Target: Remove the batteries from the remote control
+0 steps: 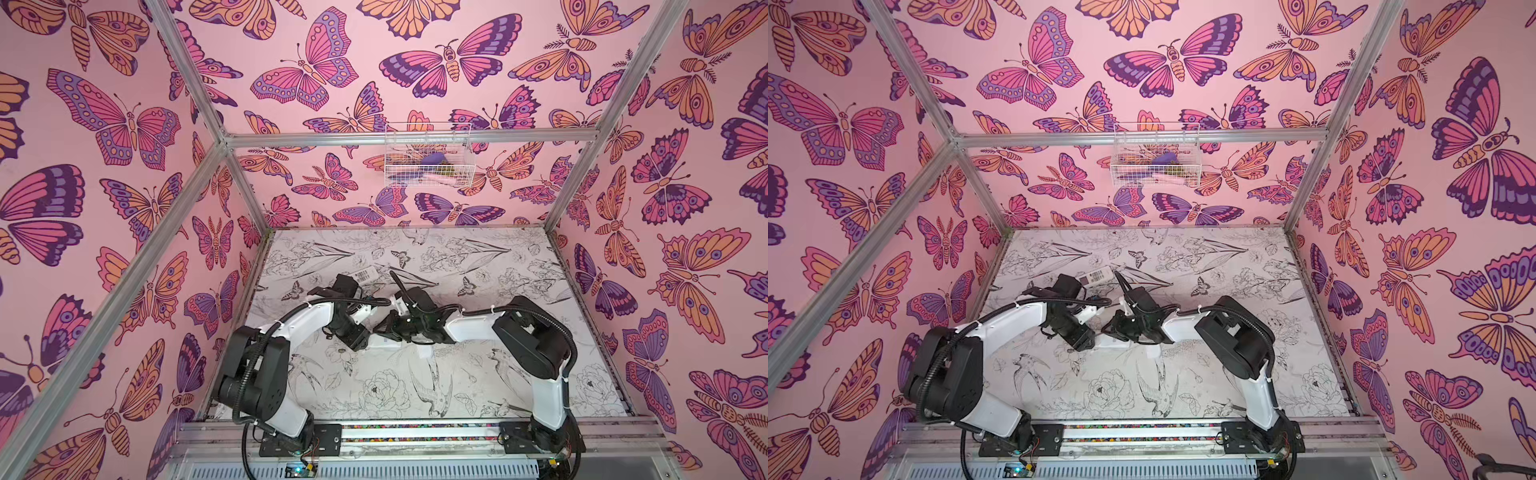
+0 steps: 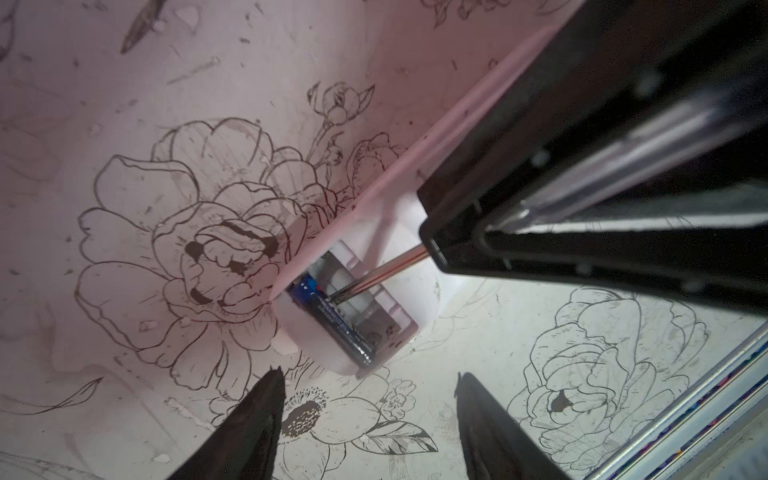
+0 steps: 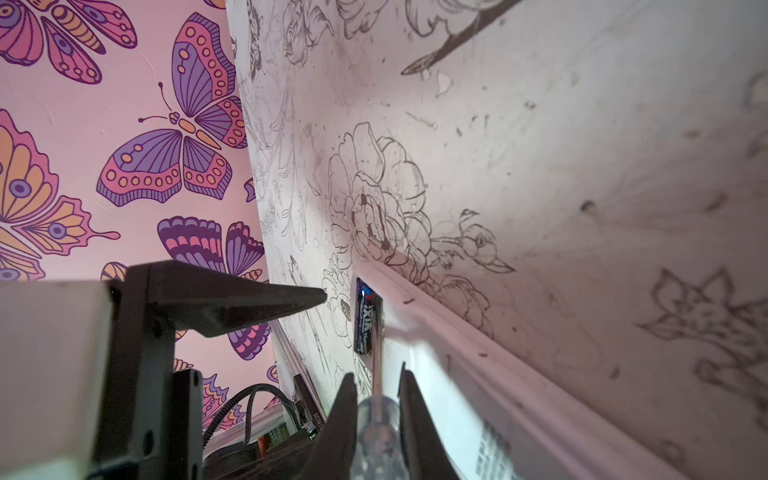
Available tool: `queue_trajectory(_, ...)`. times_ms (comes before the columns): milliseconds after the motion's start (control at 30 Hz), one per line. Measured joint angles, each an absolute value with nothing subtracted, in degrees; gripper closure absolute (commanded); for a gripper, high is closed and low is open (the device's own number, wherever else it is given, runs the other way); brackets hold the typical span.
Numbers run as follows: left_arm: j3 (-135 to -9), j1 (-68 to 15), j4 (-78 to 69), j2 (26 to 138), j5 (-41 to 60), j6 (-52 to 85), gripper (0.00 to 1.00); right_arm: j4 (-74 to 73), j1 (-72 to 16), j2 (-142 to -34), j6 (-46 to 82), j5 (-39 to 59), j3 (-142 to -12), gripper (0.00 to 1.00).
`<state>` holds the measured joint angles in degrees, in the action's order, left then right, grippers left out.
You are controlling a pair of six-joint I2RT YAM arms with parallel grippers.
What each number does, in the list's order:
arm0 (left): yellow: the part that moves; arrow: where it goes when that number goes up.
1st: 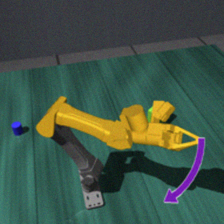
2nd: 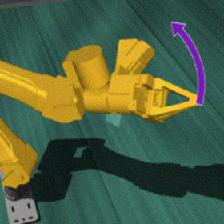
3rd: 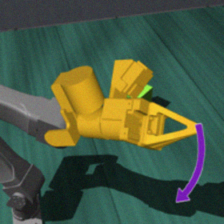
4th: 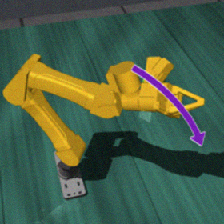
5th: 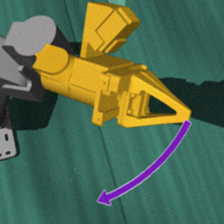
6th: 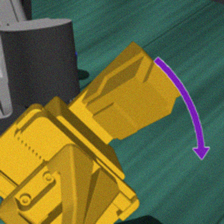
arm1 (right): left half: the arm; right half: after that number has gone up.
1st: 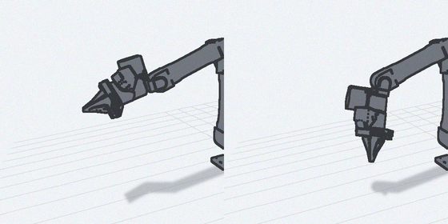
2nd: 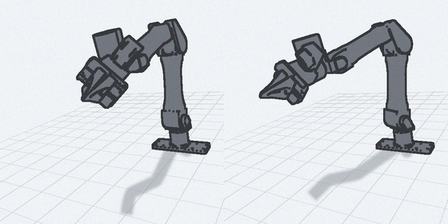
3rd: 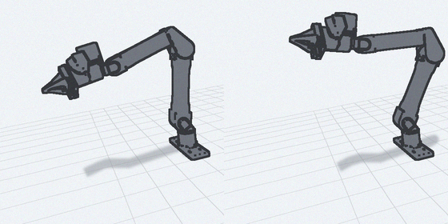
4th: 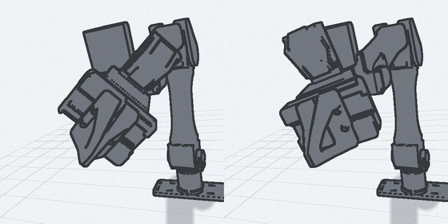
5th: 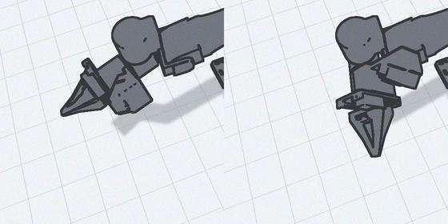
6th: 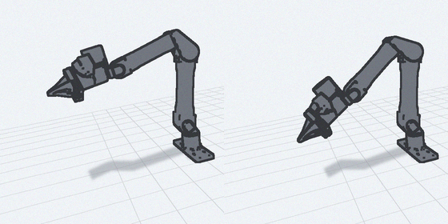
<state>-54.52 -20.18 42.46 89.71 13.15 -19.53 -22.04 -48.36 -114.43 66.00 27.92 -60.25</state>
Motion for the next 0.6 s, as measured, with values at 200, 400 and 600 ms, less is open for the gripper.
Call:
queue_trajectory(200, -54.8, -20.7, 42.5, 91.1, 11.9, -18.0, 0.52, -23.2, -48.4, -114.4, 66.0, 27.9, -59.7, 1.00)
queue_trajectory(400, -55.2, -20.7, 42.4, 91.6, 10.8, -17.5, 0.60, -24.8, -48.3, -114.4, 66.1, 27.9, -59.0, 1.00)
queue_trajectory(600, -55.8, -21.0, 42.4, 93.4, 10.3, -17.4, 0.63, -25.9, -48.4, -114.4, 66.2, 27.8, -58.4, 1.00)
